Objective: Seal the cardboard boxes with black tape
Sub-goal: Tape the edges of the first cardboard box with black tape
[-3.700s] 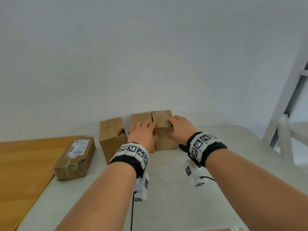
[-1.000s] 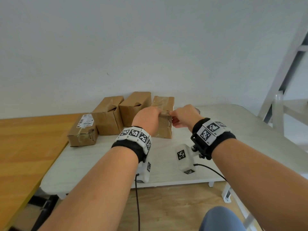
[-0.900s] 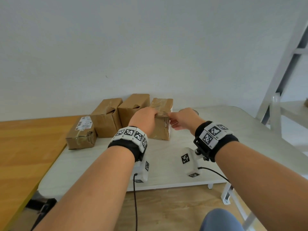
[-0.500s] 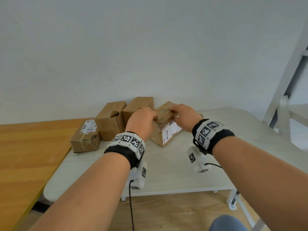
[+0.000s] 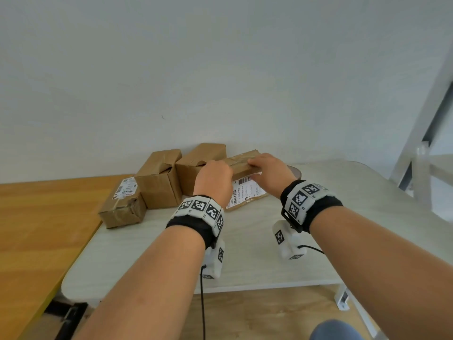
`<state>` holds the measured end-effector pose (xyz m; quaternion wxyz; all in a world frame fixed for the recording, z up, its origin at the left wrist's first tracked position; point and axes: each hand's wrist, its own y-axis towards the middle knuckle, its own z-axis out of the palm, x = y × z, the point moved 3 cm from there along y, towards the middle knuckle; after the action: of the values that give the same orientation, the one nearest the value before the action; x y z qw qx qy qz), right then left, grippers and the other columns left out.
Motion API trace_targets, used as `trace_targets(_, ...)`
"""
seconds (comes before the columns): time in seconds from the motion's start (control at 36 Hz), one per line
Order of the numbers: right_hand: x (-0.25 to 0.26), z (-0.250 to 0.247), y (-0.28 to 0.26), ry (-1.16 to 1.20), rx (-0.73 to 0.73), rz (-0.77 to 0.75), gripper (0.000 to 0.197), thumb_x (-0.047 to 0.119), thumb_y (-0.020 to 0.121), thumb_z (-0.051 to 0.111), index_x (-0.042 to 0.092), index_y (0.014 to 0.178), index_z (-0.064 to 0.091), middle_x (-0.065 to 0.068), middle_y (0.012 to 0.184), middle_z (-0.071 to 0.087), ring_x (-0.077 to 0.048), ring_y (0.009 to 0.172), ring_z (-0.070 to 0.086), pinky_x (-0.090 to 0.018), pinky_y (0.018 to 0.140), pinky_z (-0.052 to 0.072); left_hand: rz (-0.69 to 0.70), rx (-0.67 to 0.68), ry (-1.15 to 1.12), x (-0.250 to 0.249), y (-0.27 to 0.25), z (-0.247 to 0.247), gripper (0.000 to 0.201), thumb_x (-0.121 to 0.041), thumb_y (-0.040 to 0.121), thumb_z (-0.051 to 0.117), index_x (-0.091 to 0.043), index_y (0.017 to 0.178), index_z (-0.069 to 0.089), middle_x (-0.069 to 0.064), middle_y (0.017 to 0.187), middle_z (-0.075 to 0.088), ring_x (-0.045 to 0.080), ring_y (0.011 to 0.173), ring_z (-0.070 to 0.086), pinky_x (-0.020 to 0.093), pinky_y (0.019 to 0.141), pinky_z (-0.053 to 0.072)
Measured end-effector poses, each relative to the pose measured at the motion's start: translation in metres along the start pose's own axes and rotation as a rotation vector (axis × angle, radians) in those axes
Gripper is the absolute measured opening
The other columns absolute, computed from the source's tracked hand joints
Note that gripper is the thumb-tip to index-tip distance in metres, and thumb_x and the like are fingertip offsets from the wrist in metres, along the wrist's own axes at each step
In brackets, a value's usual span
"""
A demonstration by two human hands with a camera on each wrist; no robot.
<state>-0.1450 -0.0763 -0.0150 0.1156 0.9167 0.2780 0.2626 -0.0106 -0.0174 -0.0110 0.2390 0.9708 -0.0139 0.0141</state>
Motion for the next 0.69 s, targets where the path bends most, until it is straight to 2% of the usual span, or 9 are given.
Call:
trace_targets(0.11, 0.0, -0.002, 0.0, 0.037, 0.032, 0.034, 0.041, 0.016, 0.088, 0.061, 0.015, 0.129, 0.057, -0.006, 0.129, 0.053, -0.021, 0.12, 0.049, -0.027, 0.101, 0.035, -0.026, 0.006, 0.008, -0.004, -0.001, -0.003, 0.021, -0.011, 0.093, 0.048, -0.011, 0.089, 0.069, 0.005, 0.085, 0.062, 0.018, 0.073, 0.044, 0.026, 0.062, 0.034)
trace_targets(0.19, -0.006, -0.011, -0.004, 0.064, 0.007, 0.08, 0.045, 0.014, 0.089, 0.059, 0.015, 0.134, 0.051, -0.006, 0.136, 0.048, -0.022, 0.122, 0.048, -0.024, 0.1, 0.033, -0.063, -0.009, -0.055, -0.007, -0.002, -0.008, 0.014, -0.007, 0.09, 0.049, -0.008, 0.086, 0.063, 0.006, 0.091, 0.059, 0.019, 0.078, 0.048, 0.027, 0.064, 0.039)
trace_targets(0.31, -0.028, -0.026, -0.011, 0.091, 0.007, 0.256, 0.051, 0.018, 0.092, 0.055, 0.015, 0.141, 0.043, -0.006, 0.145, 0.042, -0.024, 0.13, 0.043, -0.035, 0.108, 0.034, -0.1, -0.011, -0.129, -0.015, -0.001, -0.012, 0.017, -0.007, 0.084, 0.05, -0.01, 0.099, 0.058, 0.005, 0.101, 0.054, 0.021, 0.095, 0.05, 0.028, 0.073, 0.044)
trace_targets(0.44, -0.046, -0.038, -0.023, 0.12, 0.083, 0.399, 0.051, 0.024, 0.091, 0.055, 0.012, 0.139, 0.045, -0.007, 0.145, 0.045, -0.024, 0.133, 0.041, -0.032, 0.107, 0.033, -0.054, 0.017, -0.127, -0.033, 0.01, -0.005, 0.036, -0.012, 0.086, 0.05, -0.01, 0.122, 0.051, 0.006, 0.119, 0.052, 0.023, 0.108, 0.048, 0.033, 0.088, 0.046)
trace_targets(0.53, -0.048, -0.041, -0.026, 0.085, 0.14, 0.468, 0.044, 0.032, 0.093, 0.05, 0.009, 0.13, 0.054, -0.01, 0.135, 0.053, -0.027, 0.124, 0.049, -0.035, 0.103, 0.038, -0.03, 0.07, -0.113, -0.044, 0.017, 0.0, 0.038, -0.011, 0.089, 0.048, -0.011, 0.127, 0.05, 0.006, 0.127, 0.051, 0.023, 0.111, 0.051, 0.034, 0.085, 0.049)
trace_targets(0.58, -0.047, -0.039, -0.027, 0.042, 0.189, 0.494, 0.039, 0.027, 0.094, 0.048, 0.005, 0.126, 0.056, -0.012, 0.129, 0.057, -0.029, 0.119, 0.052, -0.035, 0.1, 0.041, -0.048, 0.095, -0.093, -0.047, 0.019, 0.004, 0.036, -0.009, 0.09, 0.048, -0.012, 0.126, 0.051, 0.007, 0.126, 0.052, 0.024, 0.109, 0.054, 0.034, 0.083, 0.05)
trace_targets(0.69, -0.049, -0.032, -0.024, -0.056, 0.264, 0.519, 0.045, 0.015, 0.095, 0.049, 0.009, 0.139, 0.046, -0.01, 0.142, 0.049, -0.028, 0.128, 0.047, -0.035, 0.106, 0.039, -0.051, 0.055, -0.034, -0.049, 0.02, 0.009, 0.03, -0.007, 0.091, 0.046, -0.013, 0.118, 0.058, 0.007, 0.116, 0.057, 0.024, 0.103, 0.057, 0.034, 0.078, 0.051)
